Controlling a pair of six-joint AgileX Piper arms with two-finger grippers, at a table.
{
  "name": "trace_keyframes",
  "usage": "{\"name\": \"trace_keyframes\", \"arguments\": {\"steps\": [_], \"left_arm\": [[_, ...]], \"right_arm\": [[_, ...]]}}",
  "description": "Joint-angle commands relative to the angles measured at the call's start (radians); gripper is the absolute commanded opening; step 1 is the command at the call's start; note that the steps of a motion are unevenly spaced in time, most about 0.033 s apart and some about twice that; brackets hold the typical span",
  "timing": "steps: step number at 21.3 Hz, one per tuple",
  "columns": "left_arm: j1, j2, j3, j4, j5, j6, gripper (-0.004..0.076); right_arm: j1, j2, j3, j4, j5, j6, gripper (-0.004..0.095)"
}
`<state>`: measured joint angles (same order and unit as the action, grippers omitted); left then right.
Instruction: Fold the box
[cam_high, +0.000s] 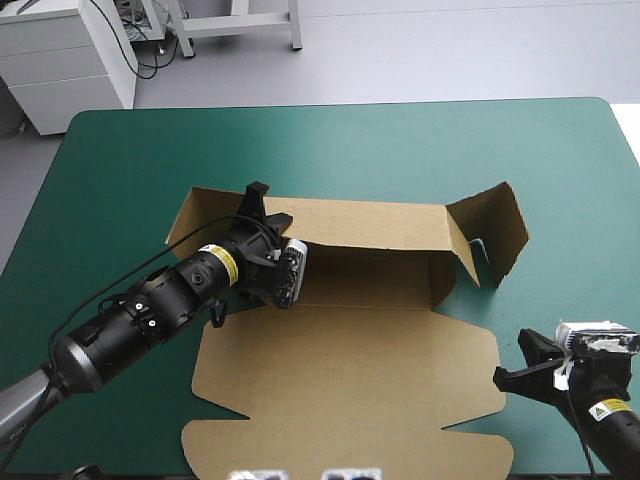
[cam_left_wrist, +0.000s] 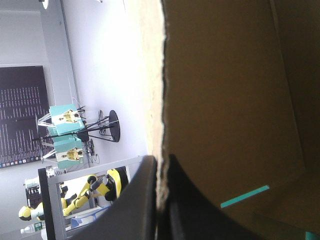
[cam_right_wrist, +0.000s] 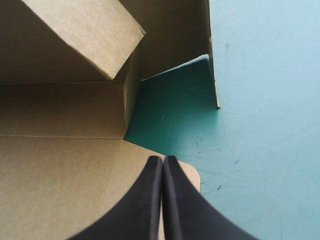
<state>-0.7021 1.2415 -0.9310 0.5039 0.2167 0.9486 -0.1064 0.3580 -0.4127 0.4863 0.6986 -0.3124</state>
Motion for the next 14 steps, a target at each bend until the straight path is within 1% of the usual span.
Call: {"name": "trace_keyframes", "arguments": {"steps": [1,3,5,14], "left_arm": [[-0.005,-0.020,-0.022,-0.001,-0.066,-0.028,-0.0008],[-0.005,-0.020,-0.022,-0.001,-0.063,-0.028,-0.0008],[-0.005,-0.020,-0.022,0.001,-0.067,-0.098,-0.0008],[-0.005,-0.020,-0.022,0.023,-0.061,-0.129,-0.0008]], "right_arm": [[0.003,0.053,-0.046,0.017,-0.056,0.000,-0.0015],[0.003,0.075,-0.068,0.017,-0.056,0.000,-0.0015],[0.003,0.096,-0.092,0.017,-0.054,0.001,-0.0015],[0.003,0.147,-0.115,0.017,-0.043,0.001,-0.0011]]}}
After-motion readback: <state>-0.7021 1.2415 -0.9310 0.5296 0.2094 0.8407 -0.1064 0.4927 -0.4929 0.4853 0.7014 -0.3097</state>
